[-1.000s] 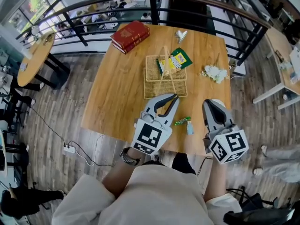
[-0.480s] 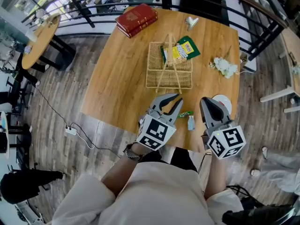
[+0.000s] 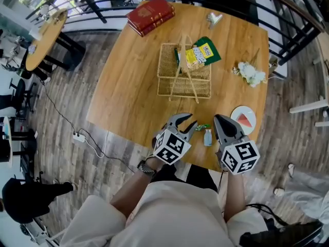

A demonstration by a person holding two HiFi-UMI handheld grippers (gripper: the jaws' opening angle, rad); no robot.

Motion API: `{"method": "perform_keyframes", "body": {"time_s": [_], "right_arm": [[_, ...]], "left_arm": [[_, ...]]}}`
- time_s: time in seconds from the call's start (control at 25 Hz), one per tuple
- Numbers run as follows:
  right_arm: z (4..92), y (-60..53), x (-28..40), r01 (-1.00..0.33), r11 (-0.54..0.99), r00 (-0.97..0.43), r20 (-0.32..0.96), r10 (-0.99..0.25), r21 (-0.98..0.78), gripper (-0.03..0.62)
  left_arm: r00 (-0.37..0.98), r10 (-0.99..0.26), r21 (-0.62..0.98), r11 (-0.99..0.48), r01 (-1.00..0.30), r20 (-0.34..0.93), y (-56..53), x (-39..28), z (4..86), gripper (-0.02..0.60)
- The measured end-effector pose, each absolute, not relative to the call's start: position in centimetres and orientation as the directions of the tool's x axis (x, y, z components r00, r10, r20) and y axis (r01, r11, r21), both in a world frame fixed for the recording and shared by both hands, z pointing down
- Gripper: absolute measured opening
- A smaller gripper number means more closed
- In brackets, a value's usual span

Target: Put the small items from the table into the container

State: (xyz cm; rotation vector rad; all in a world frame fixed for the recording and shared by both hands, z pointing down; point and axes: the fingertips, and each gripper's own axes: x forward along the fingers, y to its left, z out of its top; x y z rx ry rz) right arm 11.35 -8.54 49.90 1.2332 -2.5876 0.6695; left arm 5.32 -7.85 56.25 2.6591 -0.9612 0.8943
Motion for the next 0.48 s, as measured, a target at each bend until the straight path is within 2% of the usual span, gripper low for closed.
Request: {"method": "perform_keyframes", "body": {"time_s": [0.24,0.48], "right_arm": [[54.3,-8.3,12.3,-0.771,0.525,-0.637,0.431,-0.639,-0.361,0.02],[57.5,-7.7,12.1,-0.748,0.541,-0.662,0.485,-0.571,-0.384,0.02]], "left_arm": [[0.584,-0.478,-0.028,-0.789,-0.613,0.656,-7.9,5.4,60.4,0.097],[0.56,-0.384,-0.034,-0.844,-0.535,0.734,-7.2,6.3,63.8,0.109]]}}
